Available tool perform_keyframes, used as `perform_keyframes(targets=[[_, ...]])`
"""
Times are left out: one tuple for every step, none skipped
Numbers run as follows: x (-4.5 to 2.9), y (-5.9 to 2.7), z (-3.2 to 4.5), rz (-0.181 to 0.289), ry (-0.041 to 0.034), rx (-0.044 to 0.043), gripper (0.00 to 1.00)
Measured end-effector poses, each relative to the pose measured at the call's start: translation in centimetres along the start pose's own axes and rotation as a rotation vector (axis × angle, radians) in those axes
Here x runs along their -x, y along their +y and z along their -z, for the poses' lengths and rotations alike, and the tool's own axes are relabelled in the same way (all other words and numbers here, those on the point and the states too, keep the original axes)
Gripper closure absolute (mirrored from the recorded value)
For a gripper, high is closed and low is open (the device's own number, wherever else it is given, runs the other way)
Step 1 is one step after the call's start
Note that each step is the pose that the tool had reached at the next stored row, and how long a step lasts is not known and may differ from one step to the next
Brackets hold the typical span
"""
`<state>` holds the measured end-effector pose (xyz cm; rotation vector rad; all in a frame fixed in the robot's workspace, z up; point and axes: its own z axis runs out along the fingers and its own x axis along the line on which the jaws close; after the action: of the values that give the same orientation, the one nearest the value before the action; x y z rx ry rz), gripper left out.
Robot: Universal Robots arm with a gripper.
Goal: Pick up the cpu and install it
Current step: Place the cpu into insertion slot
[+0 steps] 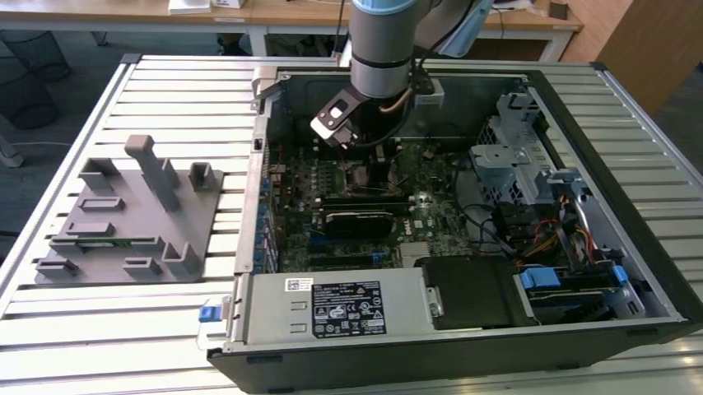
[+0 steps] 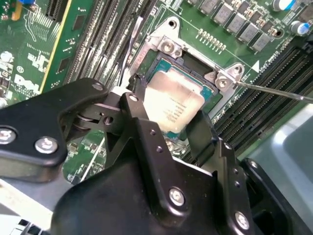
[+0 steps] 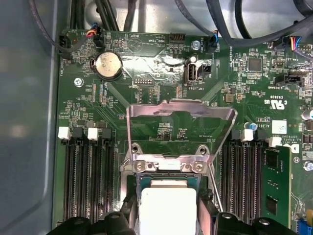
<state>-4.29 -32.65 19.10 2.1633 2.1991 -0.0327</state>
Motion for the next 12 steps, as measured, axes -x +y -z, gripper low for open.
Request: perform_keyframes(targets=[[0.01, 0.0, 0.12, 0.0, 0.0, -0.0003, 0.4], [0.02, 0.0, 0.23, 0.0, -0.0002, -0.0004, 0.4], [0.02, 0.0, 0.33, 0.0, -0.0001, -0.0004, 0.4], [0.02, 0.01, 0.4, 0.0, -0.0001, -0.0004, 0.4], [0.03, 0.01, 0.48, 0.0, -0.0001, -0.0004, 0.4], [0.03, 0.01, 0.52, 0.0, -0.0001, -0.0004, 0.4], [0.03, 0.02, 0.51, 0.0, 0.0002, -0.0003, 0.4], [0.03, 0.01, 0.51, 0.0, 0.0003, -0.0003, 0.4], [0.03, 0.01, 0.49, 0.0, 0.0004, -0.0003, 0.4], [0.07, 0.01, 0.47, 0.0, 0.0007, -0.0005, 0.4], [0.13, 0.01, 0.45, 0.0, 0.0018, -0.0005, 0.42], [0.21, 0.01, 0.44, 0.0, 0.0032, -0.0005, 0.42]])
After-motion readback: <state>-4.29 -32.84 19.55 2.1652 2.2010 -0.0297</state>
